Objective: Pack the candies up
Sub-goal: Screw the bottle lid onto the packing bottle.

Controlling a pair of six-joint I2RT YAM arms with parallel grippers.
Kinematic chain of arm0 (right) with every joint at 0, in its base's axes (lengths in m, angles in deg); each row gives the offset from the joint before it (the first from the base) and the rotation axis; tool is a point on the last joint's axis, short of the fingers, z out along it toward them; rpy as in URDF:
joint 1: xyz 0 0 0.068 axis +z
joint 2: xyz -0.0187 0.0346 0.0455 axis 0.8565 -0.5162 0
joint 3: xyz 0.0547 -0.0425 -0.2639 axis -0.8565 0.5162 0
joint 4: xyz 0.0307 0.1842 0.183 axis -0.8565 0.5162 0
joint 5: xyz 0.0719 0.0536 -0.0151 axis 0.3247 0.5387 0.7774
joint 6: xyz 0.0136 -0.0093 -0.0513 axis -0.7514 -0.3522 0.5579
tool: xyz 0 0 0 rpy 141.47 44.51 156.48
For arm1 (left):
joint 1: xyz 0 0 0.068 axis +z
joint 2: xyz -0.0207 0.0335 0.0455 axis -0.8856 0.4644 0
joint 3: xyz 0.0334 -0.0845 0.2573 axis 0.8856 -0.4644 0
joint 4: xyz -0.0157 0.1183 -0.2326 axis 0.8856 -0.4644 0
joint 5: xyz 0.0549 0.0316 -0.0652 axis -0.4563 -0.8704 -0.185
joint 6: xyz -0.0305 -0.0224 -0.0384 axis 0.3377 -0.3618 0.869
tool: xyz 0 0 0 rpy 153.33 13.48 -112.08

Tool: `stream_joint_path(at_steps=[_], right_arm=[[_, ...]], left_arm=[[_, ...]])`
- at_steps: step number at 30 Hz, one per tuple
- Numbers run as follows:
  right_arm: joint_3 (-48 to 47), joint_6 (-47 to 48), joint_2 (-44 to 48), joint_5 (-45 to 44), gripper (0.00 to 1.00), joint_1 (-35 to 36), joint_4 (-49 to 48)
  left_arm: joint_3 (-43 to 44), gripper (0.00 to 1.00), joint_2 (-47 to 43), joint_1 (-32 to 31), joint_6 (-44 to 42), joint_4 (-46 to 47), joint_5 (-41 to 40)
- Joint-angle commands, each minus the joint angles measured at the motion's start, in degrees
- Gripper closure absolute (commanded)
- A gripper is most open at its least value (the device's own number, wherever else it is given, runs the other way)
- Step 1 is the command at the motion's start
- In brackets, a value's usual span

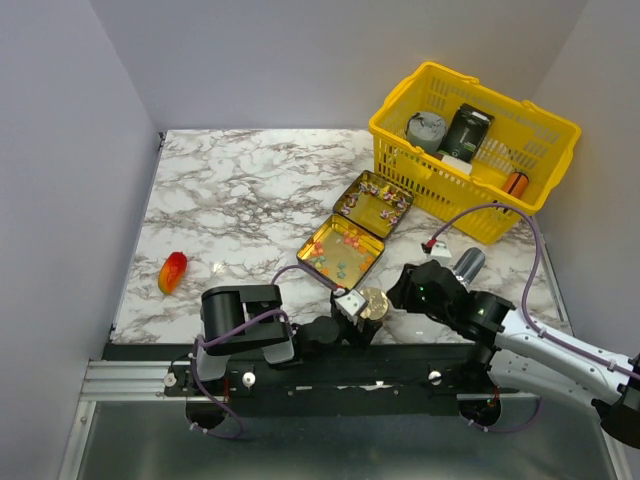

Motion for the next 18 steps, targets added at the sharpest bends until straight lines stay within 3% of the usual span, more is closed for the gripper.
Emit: stream_joint_path(at_steps=[1,10,13,14,17,18], right_arm=[[-1.5,3.18,0.45,-3.87,0.52,0.19,-7.15],[1.48,3.89,-6.57,-1.06,0.57,0.19,-11.55],[3.06,2.93,-8.07,0.0,0.71,0.19,-13.39],[3.41,2.57,-8.42,0.35,0.82,0.11,-13.57],[4.99,-0.32,-6.59,1.41,0.98,0.11,-12.0],[5.61,-1.03,-5.62,1.58,0.99,0.11,-10.25]], left_arm=[[-0.89,0.33,3.91,0.04,1.68,-10.51,2.23],[-0.62,0.33,4.61,0.04,1.5,-10.87,1.62],[-0.62,0.33,5.05,-0.05,1.59,-10.95,1.53],[-0.53,0.33,5.22,-0.05,1.59,-10.95,1.44],[-0.27,0.33,5.23,-0.13,2.03,-11.83,0.48],[0.17,0.33,5.14,-0.05,2.2,-13.57,0.13]])
